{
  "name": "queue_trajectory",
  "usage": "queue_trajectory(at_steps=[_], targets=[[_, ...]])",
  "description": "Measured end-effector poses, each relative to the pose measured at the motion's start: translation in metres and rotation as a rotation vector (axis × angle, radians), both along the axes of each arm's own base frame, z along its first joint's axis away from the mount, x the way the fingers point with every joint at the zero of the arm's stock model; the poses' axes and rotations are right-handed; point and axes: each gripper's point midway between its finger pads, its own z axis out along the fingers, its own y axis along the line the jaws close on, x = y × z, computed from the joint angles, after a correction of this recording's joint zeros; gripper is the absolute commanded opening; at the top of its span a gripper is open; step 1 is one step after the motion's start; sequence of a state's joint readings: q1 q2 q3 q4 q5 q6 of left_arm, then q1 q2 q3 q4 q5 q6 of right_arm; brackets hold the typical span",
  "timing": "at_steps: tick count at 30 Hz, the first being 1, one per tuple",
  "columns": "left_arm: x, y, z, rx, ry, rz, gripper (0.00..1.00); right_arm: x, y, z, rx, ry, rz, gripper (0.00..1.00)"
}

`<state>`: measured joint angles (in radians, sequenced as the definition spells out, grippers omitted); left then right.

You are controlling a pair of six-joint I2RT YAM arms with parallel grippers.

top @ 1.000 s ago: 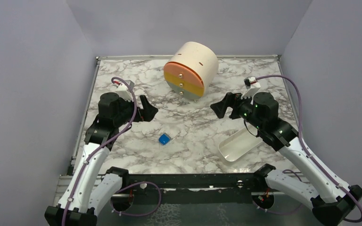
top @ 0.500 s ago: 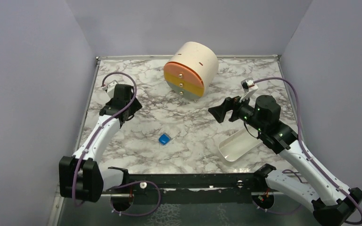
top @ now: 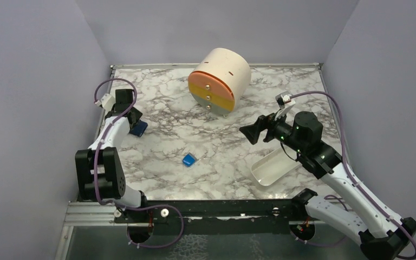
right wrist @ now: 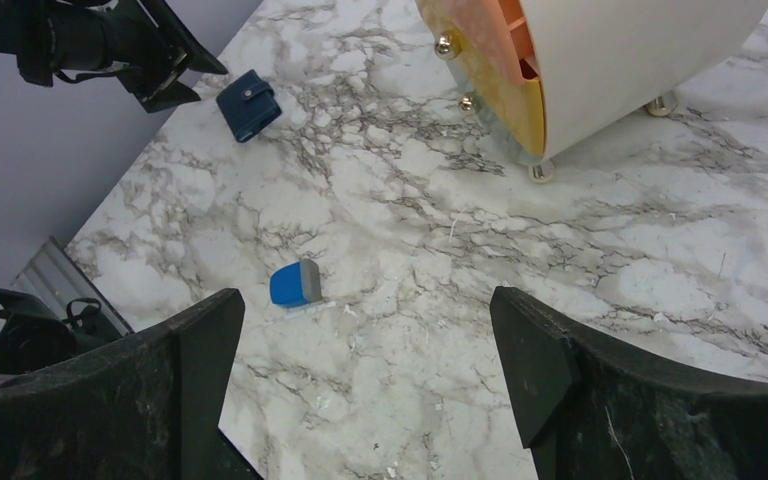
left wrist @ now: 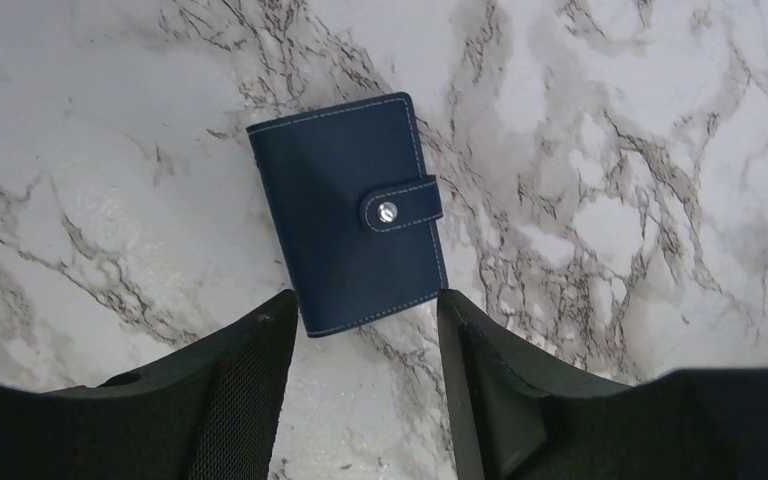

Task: Put the credit cards into the card holder
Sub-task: Move the card holder to the center of the board.

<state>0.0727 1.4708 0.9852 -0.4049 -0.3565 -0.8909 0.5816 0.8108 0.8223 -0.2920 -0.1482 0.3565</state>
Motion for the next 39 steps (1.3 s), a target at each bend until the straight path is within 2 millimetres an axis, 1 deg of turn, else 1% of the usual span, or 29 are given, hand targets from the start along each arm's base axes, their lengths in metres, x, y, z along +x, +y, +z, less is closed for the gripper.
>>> queue_trajectory(at_steps=[3, 5, 8, 12, 15, 18, 21, 26, 28, 32, 34, 35, 38, 39], targets=[[0.002, 0.014, -0.007, 0.000, -0.003, 0.037, 0.52, -0.002, 0.000, 0.000, 0.004, -0.003, 0.006, 0.95], [0.003, 0.022, -0.016, -0.005, 0.011, 0.056, 0.51, -0.003, 0.000, 0.001, 0.006, -0.005, 0.009, 0.94], [0.003, 0.028, -0.032, -0.018, 0.048, 0.065, 0.49, -0.004, -0.001, 0.001, 0.007, -0.006, 0.010, 0.94], [0.005, 0.022, -0.054, -0.055, 0.093, 0.027, 0.43, -0.002, -0.001, -0.001, 0.004, 0.000, 0.002, 0.93], [0.006, 0.015, -0.068, -0.085, 0.132, -0.009, 0.36, 0.000, 0.000, -0.006, -0.005, 0.015, -0.005, 0.92], [0.013, 0.010, -0.070, -0.109, 0.128, -0.047, 0.32, 0.003, 0.000, -0.013, -0.018, 0.039, -0.011, 0.92], [0.018, 0.002, -0.071, -0.131, 0.117, -0.090, 0.30, 0.004, -0.001, -0.018, -0.025, 0.058, -0.027, 0.92], [0.020, -0.018, -0.075, -0.165, 0.093, -0.167, 0.29, 0.006, -0.004, -0.020, -0.018, 0.076, -0.054, 0.92], [0.020, -0.030, -0.078, -0.167, 0.087, -0.206, 0.29, 0.007, -0.004, -0.022, -0.019, 0.084, -0.063, 0.92], [0.022, -0.067, -0.079, -0.169, 0.073, -0.321, 0.29, 0.007, -0.007, -0.026, -0.023, 0.102, -0.081, 0.92], [0.021, -0.092, -0.080, -0.176, 0.071, -0.401, 0.28, 0.007, -0.008, -0.028, -0.029, 0.109, -0.089, 0.91], [0.021, -0.101, -0.080, -0.181, 0.067, -0.429, 0.28, 0.007, -0.009, -0.028, -0.030, 0.110, -0.092, 0.91], [0.015, -0.133, -0.080, -0.189, 0.063, -0.528, 0.28, 0.007, -0.010, -0.028, -0.030, 0.112, -0.098, 0.91], [0.012, -0.141, -0.080, -0.190, 0.062, -0.552, 0.28, 0.007, -0.010, -0.028, -0.028, 0.114, -0.099, 0.91]])
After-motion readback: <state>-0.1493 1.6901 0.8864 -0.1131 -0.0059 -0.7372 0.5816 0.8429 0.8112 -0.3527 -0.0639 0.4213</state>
